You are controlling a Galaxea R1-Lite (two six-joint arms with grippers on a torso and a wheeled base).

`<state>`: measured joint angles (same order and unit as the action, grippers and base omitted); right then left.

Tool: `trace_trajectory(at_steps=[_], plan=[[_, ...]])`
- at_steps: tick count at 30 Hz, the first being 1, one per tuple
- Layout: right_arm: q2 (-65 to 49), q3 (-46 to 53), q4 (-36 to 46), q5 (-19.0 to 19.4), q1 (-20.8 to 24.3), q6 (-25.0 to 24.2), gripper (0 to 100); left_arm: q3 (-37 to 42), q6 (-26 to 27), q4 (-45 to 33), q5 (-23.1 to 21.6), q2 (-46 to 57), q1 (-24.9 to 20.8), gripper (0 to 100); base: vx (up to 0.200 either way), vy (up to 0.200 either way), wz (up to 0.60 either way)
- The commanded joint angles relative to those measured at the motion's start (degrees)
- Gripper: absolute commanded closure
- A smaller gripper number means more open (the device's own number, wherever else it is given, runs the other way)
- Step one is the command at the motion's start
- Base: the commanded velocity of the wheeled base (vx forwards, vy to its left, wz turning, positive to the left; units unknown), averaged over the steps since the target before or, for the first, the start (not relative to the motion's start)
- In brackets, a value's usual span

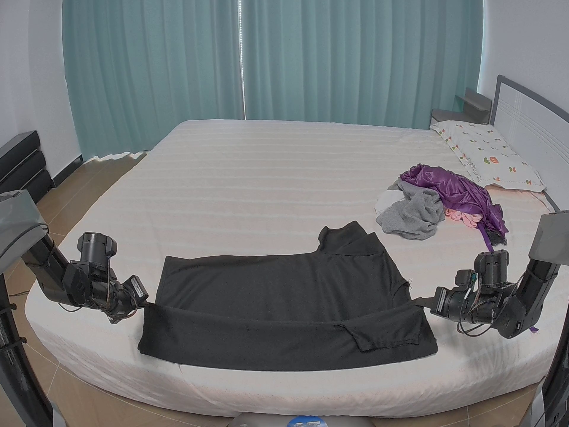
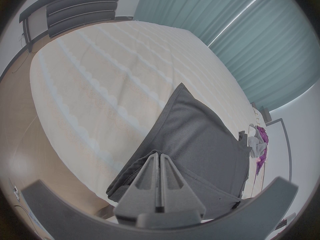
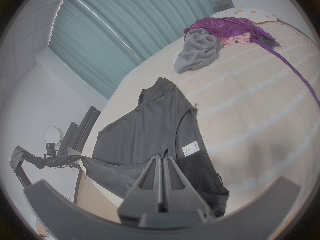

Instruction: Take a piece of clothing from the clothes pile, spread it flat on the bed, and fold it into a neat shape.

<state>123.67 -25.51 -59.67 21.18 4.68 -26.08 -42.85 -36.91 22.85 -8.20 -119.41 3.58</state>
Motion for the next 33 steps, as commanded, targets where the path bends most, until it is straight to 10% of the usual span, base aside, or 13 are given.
trace_trajectory(at_steps=[1,28,29,33], plan=[[-1.4,0.0,0.0,-0.1,0.0,0.1,100,-0.1,0.0,0.1,0.0,-0.2,0.0,100,0.000,0.000,0.00],[11.9,-11.5,2.7,-0.5,0.8,0.1,100,-4.0,-0.1,0.1,0.0,-7.6,-0.3,100,0.000,0.000,0.00],[12.0,-11.6,2.6,-0.5,0.9,0.1,0,-4.0,0.0,0.1,0.0,-7.6,-0.3,0,0.000,0.000,0.00],[11.2,-11.1,2.3,-0.1,0.9,0.1,0,-3.9,0.0,0.1,0.0,-7.5,-0.3,0,0.000,0.000,0.00]])
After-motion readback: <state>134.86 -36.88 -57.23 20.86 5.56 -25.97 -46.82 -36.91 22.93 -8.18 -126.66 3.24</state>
